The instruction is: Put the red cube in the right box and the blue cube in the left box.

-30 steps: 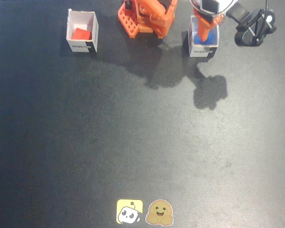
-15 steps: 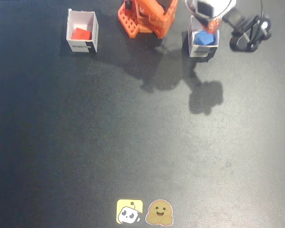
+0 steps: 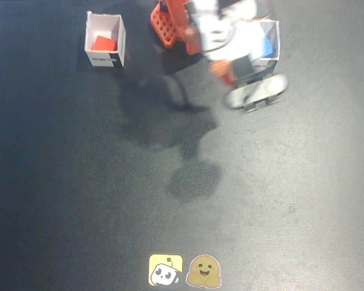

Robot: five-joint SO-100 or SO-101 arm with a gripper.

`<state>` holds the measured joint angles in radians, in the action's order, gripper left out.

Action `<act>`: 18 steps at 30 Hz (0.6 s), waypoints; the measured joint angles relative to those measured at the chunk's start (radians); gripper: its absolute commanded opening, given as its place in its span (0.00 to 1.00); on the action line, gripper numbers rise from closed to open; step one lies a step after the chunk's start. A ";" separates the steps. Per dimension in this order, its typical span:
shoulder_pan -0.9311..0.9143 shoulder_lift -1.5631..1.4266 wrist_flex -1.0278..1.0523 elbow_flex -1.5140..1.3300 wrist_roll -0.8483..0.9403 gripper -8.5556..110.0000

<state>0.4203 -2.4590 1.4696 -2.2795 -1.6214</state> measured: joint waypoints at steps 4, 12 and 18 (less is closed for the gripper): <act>-0.140 -0.095 -0.006 -0.005 0.104 0.07; -0.235 -0.460 -0.029 -0.225 0.123 0.07; -0.310 -0.584 -0.133 -0.382 0.155 0.07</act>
<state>0.1104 -3.0434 1.3361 -2.6615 -1.4665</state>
